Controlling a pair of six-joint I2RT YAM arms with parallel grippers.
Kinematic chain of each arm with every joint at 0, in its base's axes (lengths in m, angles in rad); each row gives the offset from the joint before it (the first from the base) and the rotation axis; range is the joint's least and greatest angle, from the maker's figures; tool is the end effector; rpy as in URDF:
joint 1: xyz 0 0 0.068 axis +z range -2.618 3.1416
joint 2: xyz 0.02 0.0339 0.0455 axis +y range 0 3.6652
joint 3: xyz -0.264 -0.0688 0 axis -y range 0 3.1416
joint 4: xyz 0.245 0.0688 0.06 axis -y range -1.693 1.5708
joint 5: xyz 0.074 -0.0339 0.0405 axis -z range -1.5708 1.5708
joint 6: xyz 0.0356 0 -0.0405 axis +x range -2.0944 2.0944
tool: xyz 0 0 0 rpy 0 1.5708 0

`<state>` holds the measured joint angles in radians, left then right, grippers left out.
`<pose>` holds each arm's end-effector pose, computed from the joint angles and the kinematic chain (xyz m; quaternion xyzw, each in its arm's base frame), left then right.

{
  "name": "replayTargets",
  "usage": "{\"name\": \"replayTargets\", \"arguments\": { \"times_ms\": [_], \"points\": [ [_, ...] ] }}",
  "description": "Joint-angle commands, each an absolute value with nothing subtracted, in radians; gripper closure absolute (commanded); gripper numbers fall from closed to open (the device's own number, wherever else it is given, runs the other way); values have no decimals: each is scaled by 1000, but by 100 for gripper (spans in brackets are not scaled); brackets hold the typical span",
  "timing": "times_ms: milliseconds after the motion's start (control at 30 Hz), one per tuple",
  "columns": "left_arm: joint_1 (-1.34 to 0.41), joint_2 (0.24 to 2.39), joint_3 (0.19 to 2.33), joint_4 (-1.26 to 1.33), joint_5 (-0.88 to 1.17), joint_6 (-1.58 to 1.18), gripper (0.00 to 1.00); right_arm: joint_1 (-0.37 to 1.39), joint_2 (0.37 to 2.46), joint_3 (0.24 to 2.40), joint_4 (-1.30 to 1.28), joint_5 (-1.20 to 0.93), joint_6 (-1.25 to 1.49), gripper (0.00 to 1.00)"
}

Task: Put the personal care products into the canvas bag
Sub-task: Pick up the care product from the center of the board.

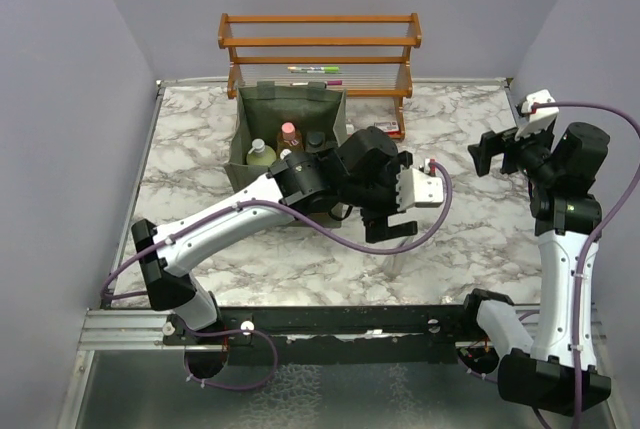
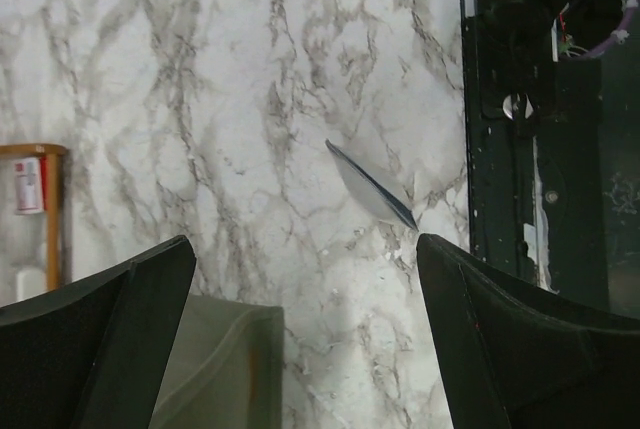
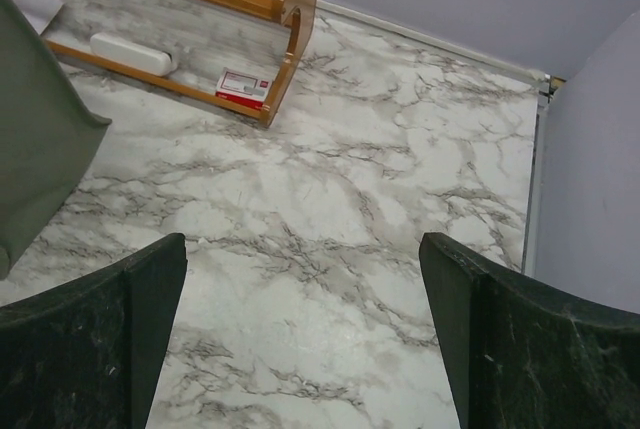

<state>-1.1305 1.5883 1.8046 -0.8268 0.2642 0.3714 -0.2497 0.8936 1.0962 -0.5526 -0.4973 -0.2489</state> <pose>0.1364 -0.3114 0.4265 0.6444 0.6012 -0.2782 0.3820 0.1800 -0.0284 0.3912 -0.1407 0.7943 0.0583 0.5881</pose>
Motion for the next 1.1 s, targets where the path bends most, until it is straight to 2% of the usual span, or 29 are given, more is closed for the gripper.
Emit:
{"name": "replayTargets", "arguments": {
  "times_ms": [0,200,633,1067],
  "points": [
    [-1140,1615,1740,-744,322,289,3,-266,879,1079,-528,-567,-231,0],
    [-1167,1658,1668,-660,302,222,4,-270,871,1057,-523,-601,-239,0],
    [-1181,1781,1627,-613,242,144,22,-276,863,1031,-515,-627,-244,0],
    [-1181,1764,1613,-662,308,233,66,-281,860,1011,-507,-655,-245,0]
  ]
}}
